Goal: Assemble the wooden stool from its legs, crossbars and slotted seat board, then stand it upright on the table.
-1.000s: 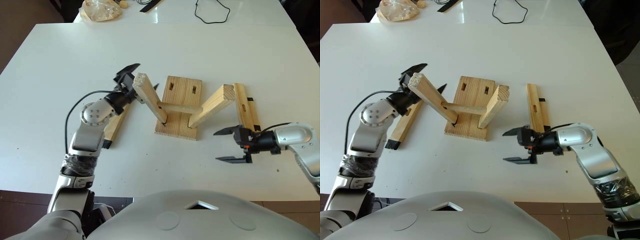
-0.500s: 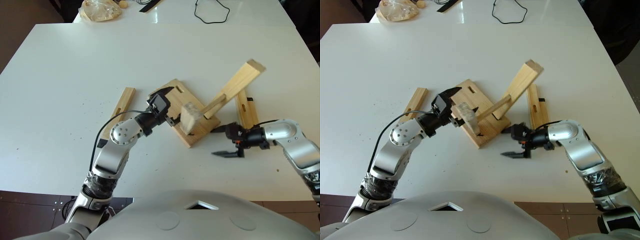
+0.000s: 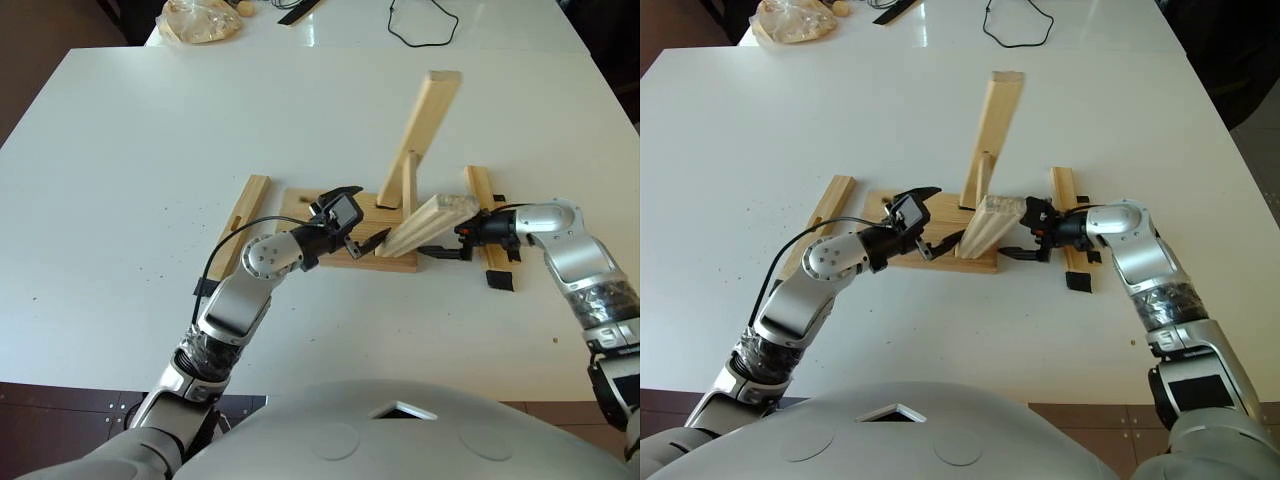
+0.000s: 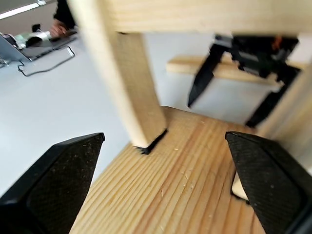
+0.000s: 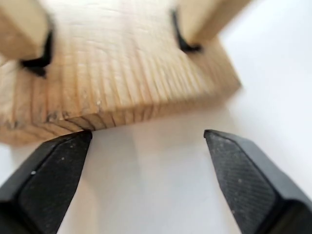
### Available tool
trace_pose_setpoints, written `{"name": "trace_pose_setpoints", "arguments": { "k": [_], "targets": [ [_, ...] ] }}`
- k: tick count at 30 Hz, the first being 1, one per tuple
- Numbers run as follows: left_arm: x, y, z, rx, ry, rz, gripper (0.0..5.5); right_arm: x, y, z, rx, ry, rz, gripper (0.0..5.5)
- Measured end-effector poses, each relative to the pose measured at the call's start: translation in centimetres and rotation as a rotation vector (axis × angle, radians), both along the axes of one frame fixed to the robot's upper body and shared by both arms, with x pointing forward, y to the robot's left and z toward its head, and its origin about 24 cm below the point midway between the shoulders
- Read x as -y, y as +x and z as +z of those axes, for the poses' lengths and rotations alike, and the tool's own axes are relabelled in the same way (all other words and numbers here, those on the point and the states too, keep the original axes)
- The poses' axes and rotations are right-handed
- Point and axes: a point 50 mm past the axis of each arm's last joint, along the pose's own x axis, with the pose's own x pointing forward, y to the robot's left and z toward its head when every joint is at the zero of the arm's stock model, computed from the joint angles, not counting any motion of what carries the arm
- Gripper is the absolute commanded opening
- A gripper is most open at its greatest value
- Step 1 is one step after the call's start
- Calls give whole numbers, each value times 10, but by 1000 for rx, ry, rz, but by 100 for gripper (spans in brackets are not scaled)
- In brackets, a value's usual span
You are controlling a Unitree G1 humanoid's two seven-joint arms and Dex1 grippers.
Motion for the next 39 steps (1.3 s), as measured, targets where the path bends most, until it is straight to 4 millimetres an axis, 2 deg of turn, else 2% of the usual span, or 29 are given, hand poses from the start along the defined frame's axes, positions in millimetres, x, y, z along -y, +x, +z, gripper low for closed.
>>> {"name": "trace_pose_setpoints", "arguments": {
  "k": [2,5,10,12,14,17,19,21,23,25,26,29,36,39],
  "targets": [
    [-2,-2,-2,-24,18,-17,460,-3,4,0,23,3,-1,424],
    [-11,-2,7,1,48,-57,460,-3,5,1,53,0,-12,424],
    [-59,-1,32,42,145,-129,460,7,-14,6,88,-55,27,424],
    [-73,-4,46,54,128,-190,460,10,-31,9,83,-66,51,424],
    [-89,11,59,102,126,-140,460,9,-51,10,36,-60,86,424],
    [-108,48,67,221,170,30,460,6,-74,11,-15,-70,143,424],
    [-112,68,61,280,180,137,460,6,-84,9,-61,-80,162,424],
    [-105,80,36,301,221,190,460,0,-91,7,-106,-64,207,424],
    [-99,81,10,293,275,171,460,-7,-95,5,-131,-51,244,424],
    [-101,78,-18,268,338,153,460,-17,-98,2,-154,-21,280,424],
    [-105,75,-30,256,350,151,460,-25,-97,0,-162,6,294,424],
    [-103,72,-32,316,354,77,460,-36,-86,-3,-158,42,267,424],
    [-101,47,-25,366,404,-157,460,-24,-41,-5,-69,57,64,424],
    [-100,34,-23,369,423,-215,460,-26,-25,-6,-27,59,27,424]
  ]
}}
